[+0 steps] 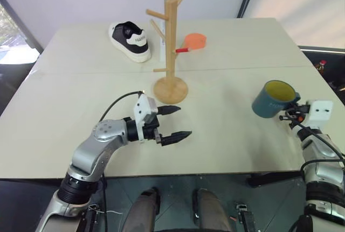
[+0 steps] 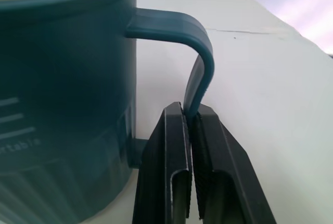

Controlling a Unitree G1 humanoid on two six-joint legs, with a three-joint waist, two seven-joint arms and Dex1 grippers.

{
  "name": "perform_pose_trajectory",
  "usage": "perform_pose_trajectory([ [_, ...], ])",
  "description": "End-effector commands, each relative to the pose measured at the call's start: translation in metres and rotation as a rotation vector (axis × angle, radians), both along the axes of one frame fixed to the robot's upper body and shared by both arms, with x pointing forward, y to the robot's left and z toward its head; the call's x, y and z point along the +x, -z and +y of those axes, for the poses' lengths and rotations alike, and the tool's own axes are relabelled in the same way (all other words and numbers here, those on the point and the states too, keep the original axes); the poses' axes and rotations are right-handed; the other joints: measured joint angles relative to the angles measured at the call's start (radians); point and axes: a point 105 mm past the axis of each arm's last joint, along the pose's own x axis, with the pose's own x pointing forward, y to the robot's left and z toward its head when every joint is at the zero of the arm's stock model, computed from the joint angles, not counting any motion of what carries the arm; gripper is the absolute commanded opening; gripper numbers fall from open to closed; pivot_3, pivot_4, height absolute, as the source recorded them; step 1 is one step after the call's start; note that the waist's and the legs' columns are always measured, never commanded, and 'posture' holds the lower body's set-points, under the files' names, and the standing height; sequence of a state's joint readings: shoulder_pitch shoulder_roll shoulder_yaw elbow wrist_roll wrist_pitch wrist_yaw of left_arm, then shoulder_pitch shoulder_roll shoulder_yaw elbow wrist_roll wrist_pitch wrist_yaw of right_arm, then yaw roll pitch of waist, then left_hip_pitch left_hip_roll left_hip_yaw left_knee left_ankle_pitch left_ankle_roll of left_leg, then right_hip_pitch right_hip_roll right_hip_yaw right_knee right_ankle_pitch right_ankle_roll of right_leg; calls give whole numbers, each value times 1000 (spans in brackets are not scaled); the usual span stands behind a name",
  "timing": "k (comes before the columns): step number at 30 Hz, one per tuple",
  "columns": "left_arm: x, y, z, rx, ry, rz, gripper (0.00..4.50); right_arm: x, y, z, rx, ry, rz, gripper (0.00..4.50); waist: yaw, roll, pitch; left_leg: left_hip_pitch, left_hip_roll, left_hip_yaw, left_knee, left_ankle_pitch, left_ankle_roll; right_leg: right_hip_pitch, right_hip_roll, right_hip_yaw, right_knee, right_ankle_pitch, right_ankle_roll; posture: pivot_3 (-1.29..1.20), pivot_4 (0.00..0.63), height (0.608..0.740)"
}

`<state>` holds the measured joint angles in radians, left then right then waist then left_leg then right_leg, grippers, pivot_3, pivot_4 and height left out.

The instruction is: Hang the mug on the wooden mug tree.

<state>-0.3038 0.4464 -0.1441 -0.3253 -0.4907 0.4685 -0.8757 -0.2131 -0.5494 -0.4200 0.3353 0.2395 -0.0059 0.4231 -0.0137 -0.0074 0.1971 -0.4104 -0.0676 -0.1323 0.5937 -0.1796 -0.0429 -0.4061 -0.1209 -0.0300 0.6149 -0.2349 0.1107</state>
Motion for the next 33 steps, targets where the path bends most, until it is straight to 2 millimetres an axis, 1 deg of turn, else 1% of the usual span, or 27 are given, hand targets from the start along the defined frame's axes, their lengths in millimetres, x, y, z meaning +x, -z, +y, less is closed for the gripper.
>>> perform_pose_trajectory([
  [1,13,-10,25,-30,-108,-40,4500,0,-43,49,-223,-237,-66,68,-2,2,0,0,0,0,0,0,0,0,0,0,0,0,0,0,150,740],
  [2,16,-10,32,-36,-136,-37,4500,-1,-52,63,-258,-296,-76,68,-2,2,0,0,1,0,0,0,0,-1,1,0,0,0,0,0,150,740],
  [3,20,-10,41,-41,-167,-36,4500,-3,-63,82,-301,-375,-94,68,-3,2,0,0,1,0,0,0,0,-1,1,0,1,0,0,0,150,740],
  [4,26,-11,52,-43,-207,-41,4500,-7,-82,111,-341,-484,-127,68,-2,2,0,0,2,0,0,0,0,-1,1,0,1,0,0,0,150,740],
  [6,32,-11,66,-42,-256,-50,4500,-17,-104,149,-394,-626,-164,68,-2,3,1,0,5,0,0,0,0,-2,1,0,2,0,0,0,150,740],
  [7,35,-12,73,-37,-275,-58,4500,-19,-115,165,-440,-666,-171,68,-1,2,1,0,6,0,0,0,0,-2,2,0,2,0,0,0,150,740],
  [9,38,-14,83,-33,-301,-78,4500,-21,-131,188,-509,-711,-185,68,2,2,1,0,6,0,0,0,0,-2,2,0,2,0,0,0,150,740],
  [10,39,-16,86,-36,-310,-87,4500,-23,-136,198,-523,-739,-183,68,5,1,1,-1,6,0,0,0,0,-3,2,0,1,0,-1,0,150,740],
  [12,40,-18,90,-41,-317,-99,4500,-25,-140,209,-527,-780,-164,68,17,0,0,-3,6,-1,0,0,-1,-3,2,-1,-1,0,-1,0,150,740],
  [14,38,-26,96,-71,-317,-124,4500,-21,-149,222,-545,-797,-163,68,25,-1,0,-7,6,-2,0,0,-1,-5,2,-1,-3,0,-1,0,150,740],
  [15,36,-29,100,-84,-316,-133,4500,-19,-154,229,-555,-801,-165,68,26,0,0,-11,5,-1,0,0,-1,-8,1,-1,-3,3,-5,0,150,740],
  [17,31,-36,105,-109,-305,-138,4500,-16,-161,235,-572,-798,-157,68,25,0,1,-20,4,0,3,0,-1,-19,1,1,-2,5,-5,0,150,740],
  [18,28,-38,106,-123,-299,-138,4500,-15,-163,236,-577,-796,-154,68,25,0,1,-21,4,1,3,0,-1,-20,1,1,-2,6,-4,0,150,740],
  [22,21,-46,108,-148,-284,-133,4500,-7,-169,235,-582,-769,-125,68,25,-1,1,-20,4,0,2,0,-1,-20,2,0,-1,7,-1,0,150,740],
  [24,17,-47,109,-148,-268,-120,4500,0,-172,234,-584,-758,-117,68,23,-1,1,-20,2,1,2,0,-1,-20,2,0,-1,7,-3,0,150,740],
  [28,14,-47,108,-144,-255,-108,4500,9,-173,236,-599,-762,-106,68,17,-1,1,-19,3,2,3,0,-1,-20,2,0,0,7,-5,0,150,740],
  [33,14,-46,104,-146,-253,-105,4500,34,-177,238,-595,-737,-103,68,1,-1,1,-17,3,2,3,1,-1,-20,3,0,2,8,-5,0,150,740],
])
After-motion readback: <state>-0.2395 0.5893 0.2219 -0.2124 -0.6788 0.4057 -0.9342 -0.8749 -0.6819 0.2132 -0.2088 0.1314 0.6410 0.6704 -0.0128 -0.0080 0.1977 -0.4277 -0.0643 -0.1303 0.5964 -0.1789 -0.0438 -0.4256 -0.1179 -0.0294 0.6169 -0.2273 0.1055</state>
